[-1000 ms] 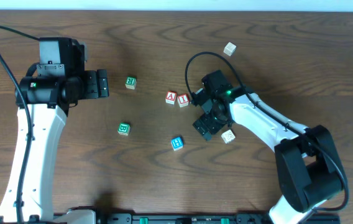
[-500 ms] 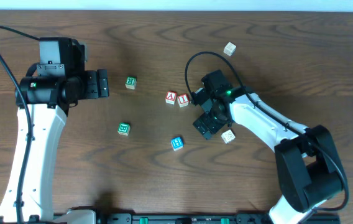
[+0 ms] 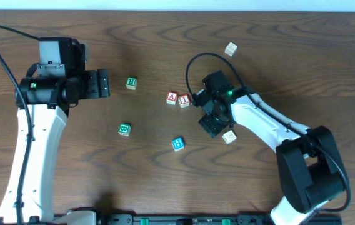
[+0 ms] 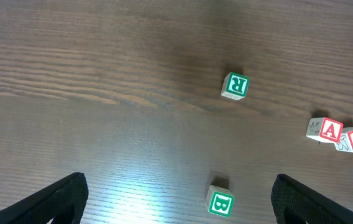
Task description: Spell out Ai2
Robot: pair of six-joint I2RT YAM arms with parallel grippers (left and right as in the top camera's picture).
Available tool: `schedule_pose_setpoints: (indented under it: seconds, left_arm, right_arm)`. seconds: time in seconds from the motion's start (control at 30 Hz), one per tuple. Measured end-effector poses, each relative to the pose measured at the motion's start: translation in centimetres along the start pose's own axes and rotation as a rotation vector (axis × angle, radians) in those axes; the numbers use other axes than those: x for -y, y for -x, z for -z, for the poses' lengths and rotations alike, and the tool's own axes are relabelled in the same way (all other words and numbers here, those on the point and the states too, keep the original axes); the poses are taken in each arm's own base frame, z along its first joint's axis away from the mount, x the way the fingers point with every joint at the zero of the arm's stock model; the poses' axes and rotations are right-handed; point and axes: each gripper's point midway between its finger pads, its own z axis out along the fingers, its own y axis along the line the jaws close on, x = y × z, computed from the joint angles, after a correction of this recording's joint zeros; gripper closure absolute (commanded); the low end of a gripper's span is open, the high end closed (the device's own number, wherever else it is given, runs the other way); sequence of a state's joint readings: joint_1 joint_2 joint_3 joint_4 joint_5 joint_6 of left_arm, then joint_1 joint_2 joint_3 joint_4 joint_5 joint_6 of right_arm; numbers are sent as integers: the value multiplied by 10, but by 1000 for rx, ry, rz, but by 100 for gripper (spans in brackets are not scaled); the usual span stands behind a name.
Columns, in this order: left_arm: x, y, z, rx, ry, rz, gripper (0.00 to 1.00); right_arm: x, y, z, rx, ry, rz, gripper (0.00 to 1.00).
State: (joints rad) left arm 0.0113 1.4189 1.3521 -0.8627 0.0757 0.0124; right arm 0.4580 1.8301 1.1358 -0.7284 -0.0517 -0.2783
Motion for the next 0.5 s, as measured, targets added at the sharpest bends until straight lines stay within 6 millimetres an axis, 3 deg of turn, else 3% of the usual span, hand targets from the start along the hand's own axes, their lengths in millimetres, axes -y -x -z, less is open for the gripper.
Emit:
schedule_pose_setpoints:
  seconds: [0.1,0.3,0.5]
  left_arm:
    - [0,0,0,0,0,0,5]
    - [0,0,0,0,0,0,5]
    - [0,0,0,0,0,0,4]
  right_arm:
    - [1,3,0,11,-4,1,56]
    - [1,3,0,12,-4,4,68]
    - [2,7,0,27,-7,0,69]
